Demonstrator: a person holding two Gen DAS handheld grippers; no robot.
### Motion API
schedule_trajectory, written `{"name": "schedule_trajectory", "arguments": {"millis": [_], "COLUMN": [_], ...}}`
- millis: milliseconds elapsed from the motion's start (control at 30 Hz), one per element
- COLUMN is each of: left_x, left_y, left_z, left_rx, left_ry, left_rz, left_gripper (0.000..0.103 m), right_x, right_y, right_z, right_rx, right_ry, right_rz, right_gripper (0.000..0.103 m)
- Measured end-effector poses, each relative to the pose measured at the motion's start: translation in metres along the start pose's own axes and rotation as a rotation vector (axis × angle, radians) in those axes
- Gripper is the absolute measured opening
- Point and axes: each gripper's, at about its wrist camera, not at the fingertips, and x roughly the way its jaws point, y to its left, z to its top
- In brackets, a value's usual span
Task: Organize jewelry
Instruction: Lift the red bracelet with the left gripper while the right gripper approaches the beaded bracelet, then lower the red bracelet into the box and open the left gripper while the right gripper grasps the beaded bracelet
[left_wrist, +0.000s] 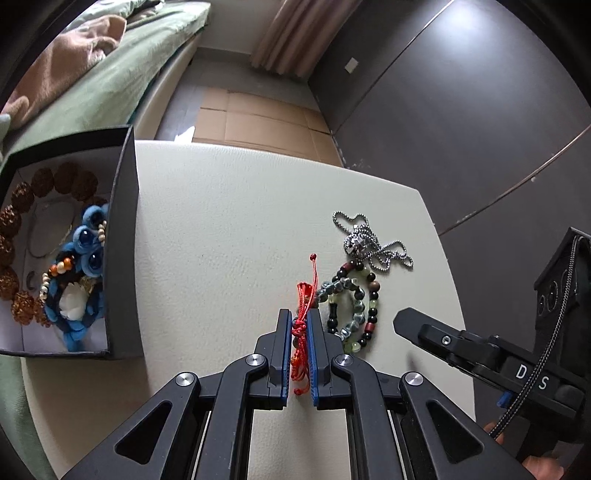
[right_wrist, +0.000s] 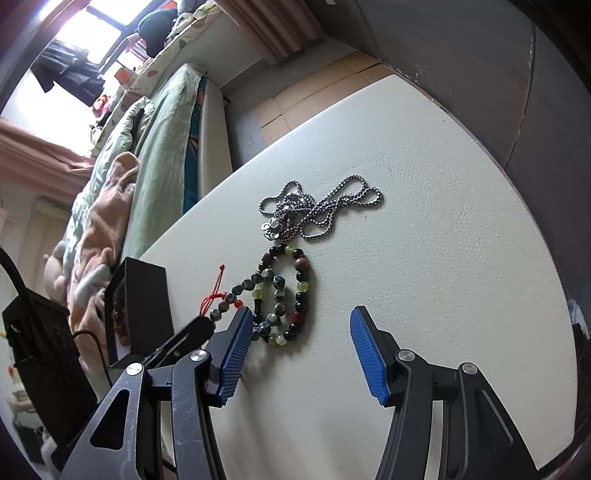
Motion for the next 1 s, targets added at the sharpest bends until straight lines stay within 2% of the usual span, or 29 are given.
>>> {"name": "schedule_trajectory", "arguments": {"millis": [100, 333, 467, 600, 667, 833, 1000], "left_x": [-0.003, -0.027, -0.043, -0.06, -0.067, -0.082, -0.096], "left_y": [0.002, -0.002, -0.001, 0.0, 0.001, 0.009, 0.024], "left_z": [-0.001, 0.002, 0.004, 0.006, 0.007, 0.009, 0.015], "left_rx": [-0.004, 0.012, 0.011, 0.01, 0.01, 0.0, -0.028], "left_ry": [0.0, -0.056, -0.09, -0.127, -0.143, -0.171, -0.202], "left_rz": [-0.011, -0.075, -0.091, -0.107, -0.111, -0.121, -0.123], "left_gripper": [0.008, 0.008, 0.008, 0.008, 0.008, 0.008, 0.008], "right_x": [0.001, 0.004, 0.005, 0.005, 0.007, 0.02, 0.032], "right_y": [0.001, 0.007, 0.009, 0.012, 0.017, 0.029, 0.052], "right_z": [0.0, -0.008, -0.01, -0.008, -0.006, -0.001, -0.002], "right_rx": [0.001, 0.034, 0.036, 0.011, -0.017, -0.076, -0.194], "right_ry": [0.005, 0.041, 0.036, 0.005, -0.013, -0.028, -0.064], "right_rz": [0.006, 0.108, 0.098, 0.02, -0.037, -0.136, -0.307], "right_gripper": [0.056, 0.056, 0.056, 0.053, 0.043, 0.036, 0.029]}}
